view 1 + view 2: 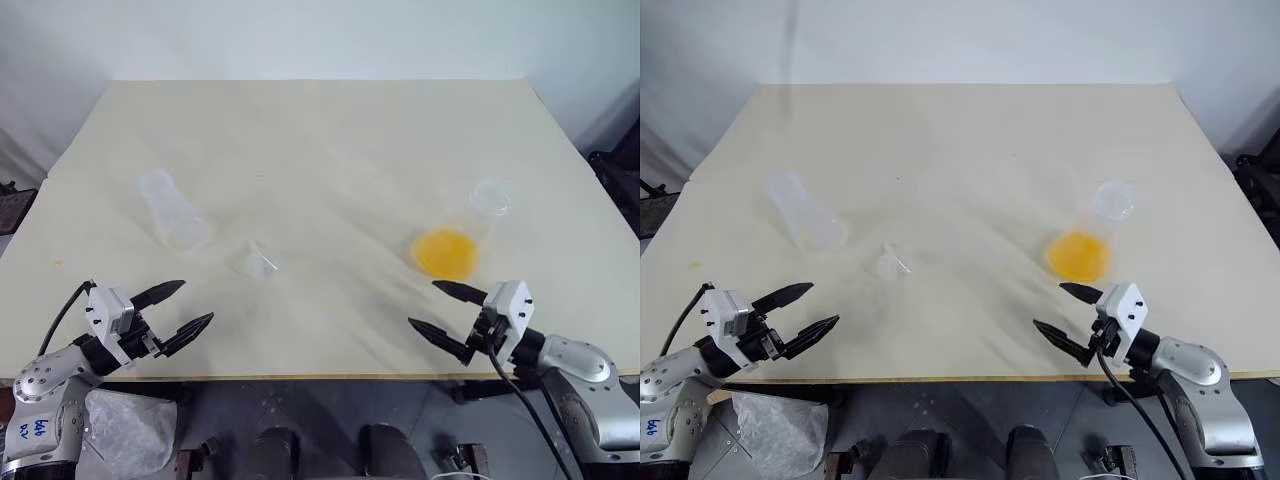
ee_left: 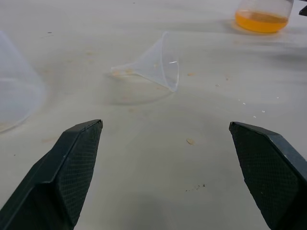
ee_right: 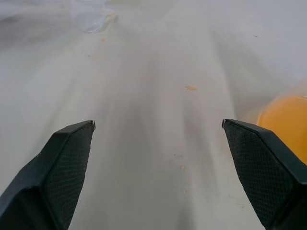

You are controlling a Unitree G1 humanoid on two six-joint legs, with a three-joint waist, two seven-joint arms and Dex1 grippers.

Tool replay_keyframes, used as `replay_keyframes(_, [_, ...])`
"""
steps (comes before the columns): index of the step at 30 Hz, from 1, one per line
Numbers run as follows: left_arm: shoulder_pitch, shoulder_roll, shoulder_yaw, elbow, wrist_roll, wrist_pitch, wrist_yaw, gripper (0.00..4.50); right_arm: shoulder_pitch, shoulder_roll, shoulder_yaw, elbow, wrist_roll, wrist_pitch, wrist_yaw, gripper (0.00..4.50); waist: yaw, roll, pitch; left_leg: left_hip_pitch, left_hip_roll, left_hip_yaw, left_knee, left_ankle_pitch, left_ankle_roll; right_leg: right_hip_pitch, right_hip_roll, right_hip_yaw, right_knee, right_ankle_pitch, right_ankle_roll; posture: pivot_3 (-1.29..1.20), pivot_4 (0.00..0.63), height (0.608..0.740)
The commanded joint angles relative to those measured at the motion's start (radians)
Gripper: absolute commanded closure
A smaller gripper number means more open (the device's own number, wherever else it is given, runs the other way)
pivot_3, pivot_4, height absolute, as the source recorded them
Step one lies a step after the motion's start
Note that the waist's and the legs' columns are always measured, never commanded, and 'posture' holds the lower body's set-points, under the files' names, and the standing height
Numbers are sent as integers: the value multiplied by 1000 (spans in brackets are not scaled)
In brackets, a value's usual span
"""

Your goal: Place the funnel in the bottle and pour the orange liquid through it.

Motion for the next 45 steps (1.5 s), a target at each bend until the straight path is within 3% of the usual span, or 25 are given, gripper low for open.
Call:
replay_keyframes(1, [-22, 4, 28, -11, 8, -47, 26, 0, -16, -6, -16, -6, 5, -18, 2, 43, 0, 0, 0, 0, 0, 0, 0, 0, 0, 0, 0, 0, 0, 0, 0, 0, 150, 740])
replay_keyframes(10, [33, 17, 97, -114, -24, 52, 157, 0, -100, -10, 10, 5, 22, 13, 26, 43, -4, 0, 0, 0, 0, 0, -1, 0, 0, -1, 0, 1, 0, 0, 0, 0, 150, 740])
replay_keyframes(16, [171, 0, 268, -134, -79, 72, 194, 0, -196, -19, 27, 40, 29, 39, 61, 43, -3, 1, 1, 0, 2, 1, -1, 0, 0, -1, 0, 1, -2, 0, 0, 0, 150, 740])
replay_keyframes(20, [169, 26, 316, -125, -83, 94, 214, 0, -233, -20, 28, 42, 43, 68, 70, 43, 9, 1, 1, -1, 2, 0, 0, 0, -1, 1, -1, 2, -3, 0, 0, 0, 150, 740])
replay_keyframes(25, [-20, 100, 309, -7, -80, 151, 275, 0, -260, -12, 36, 39, 38, 79, 68, 43, 24, 1, 1, -1, 1, -3, 1, 0, -1, 2, 0, 2, -4, 0, 0, 0, 150, 740])
replay_keyframes(29, [-210, 142, 216, 172, -41, 110, 219, 0, -255, -6, 29, 25, 41, 82, 58, 43, 19, 1, 1, -1, -1, -2, -2, 0, -1, -1, 0, -1, 0, 0, 0, 0, 150, 740])
replay_keyframes(37, [-578, 141, 69, 531, 48, 32, 147, 0, -181, 9, -7, -83, 71, 121, -17, 43, 15, 0, 2, -2, -1, -2, -1, 0, -1, -1, 0, -6, 4, 0, 0, 0, 150, 740])
replay_keyframes(45, [-754, 131, -11, 692, 93, -14, 95, 0, -104, 22, -22, -169, 78, 129, -88, 43, -6, 0, 2, -2, -2, -2, 0, 0, -1, -2, 0, -7, 6, 0, 0, 0, 150, 740])
